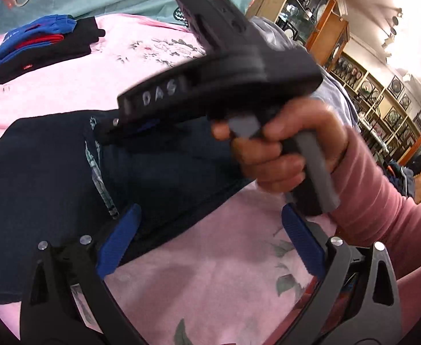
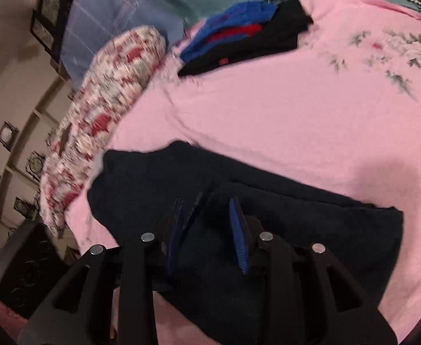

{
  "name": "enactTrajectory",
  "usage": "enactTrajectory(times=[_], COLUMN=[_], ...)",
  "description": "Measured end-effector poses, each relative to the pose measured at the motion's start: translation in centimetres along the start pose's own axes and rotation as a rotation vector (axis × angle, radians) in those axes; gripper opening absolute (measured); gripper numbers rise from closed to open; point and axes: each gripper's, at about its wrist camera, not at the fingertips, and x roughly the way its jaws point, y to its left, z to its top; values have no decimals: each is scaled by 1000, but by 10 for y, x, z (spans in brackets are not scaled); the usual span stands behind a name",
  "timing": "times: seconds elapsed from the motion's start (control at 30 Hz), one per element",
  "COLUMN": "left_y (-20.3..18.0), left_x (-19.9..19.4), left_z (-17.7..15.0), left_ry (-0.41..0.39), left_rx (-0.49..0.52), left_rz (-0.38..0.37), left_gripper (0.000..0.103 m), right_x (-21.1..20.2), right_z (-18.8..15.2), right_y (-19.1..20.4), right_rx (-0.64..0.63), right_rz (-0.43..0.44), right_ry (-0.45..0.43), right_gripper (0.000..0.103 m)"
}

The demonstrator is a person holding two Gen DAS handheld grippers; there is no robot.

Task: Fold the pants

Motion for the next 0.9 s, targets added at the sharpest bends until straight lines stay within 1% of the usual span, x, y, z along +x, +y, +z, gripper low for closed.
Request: enactTrajectory(times=[0.03, 0.07, 0.1, 0.2, 0.3, 0.37, 0.4, 0.43, 0.47, 0.5, 0.53, 0.57, 0.6, 0.63, 0.67, 0.7, 0.73, 0.77, 0.8, 0.83, 0.9], left_y=[-1, -1, -1, -2, -2, -1, 0, 1, 0, 0, 0, -2, -3, -4, -6, -5, -5, -5, -3, 1, 9], left_x=[-1, -1, 0, -1, -3, -2, -1, -1, -1, -2, -1, -1, 0, 0, 0, 2, 0, -4, -8, -15, -27], left_z=[0, 0, 0, -1, -2, -2, -2, -1, 0, 0, 0, -1, 0, 0, -2, -1, -1, 0, 0, 1, 4], left_ry=[-2, -2, -2, -4, -8, -10, -5, -7, -8, -10, -10, -10, -9, -8, -4, -3, -10, -19, -27, -33, -53], left_rx=[4, 3, 1, 8, 2, -2, -5, -7, -5, -1, 0, 5, 11, 16, 19, 20, 19, 14, -1, -22, -54], left_rz=[3, 7, 10, 14, 8, 1, -4, -5, -4, 0, 4, 12, 22, 29, 33, 38, 35, 30, 24, 18, 30], left_gripper=[100, 100, 100, 100, 100, 100, 100, 100, 100, 100, 100, 100, 100, 100, 100, 100, 100, 100, 100, 100, 100], right_x=[1, -4, -12, -47, -72, -79, -75, -68, -60, -66, -70, -79, -87, -95, -97, -92, -81, -79, -81, -84, -91], right_z=[-2, -1, -3, -14, -43, -65, -76, -87, -99, -107, -111, -114, -117, -119, -123, -125, -127, -131, -132, -133, -136], right_y=[-2, -1, 2, 12, 13, 7, 3, -6, -14, -18, -18, -17, -16, -15, -17, -19, -23, -26, -26, -25, -23], right_rx=[7, 6, 7, -8, -13, 6, 23, 53, 81, 82, 86, 99, 107, 112, 117, 132, 161, 171, 172, 169, 161], right_rz=[27, 21, 23, 58, 17, -1, -5, -13, -7, 11, 15, 18, 42, 83, 126, 102, 35, 36, 52, 51, 40], right_ry=[-10, -4, -18, -101, -143, -150, -143, -117, -107, -157, -160, -186, -220, -264, -303, -286, -233, -247, -249, -249, -270], right_gripper=[28, 29, 29, 30, 30, 30, 31, 34, 33, 33, 33, 33, 34, 35, 38, 41, 38, 38, 40, 39, 41])
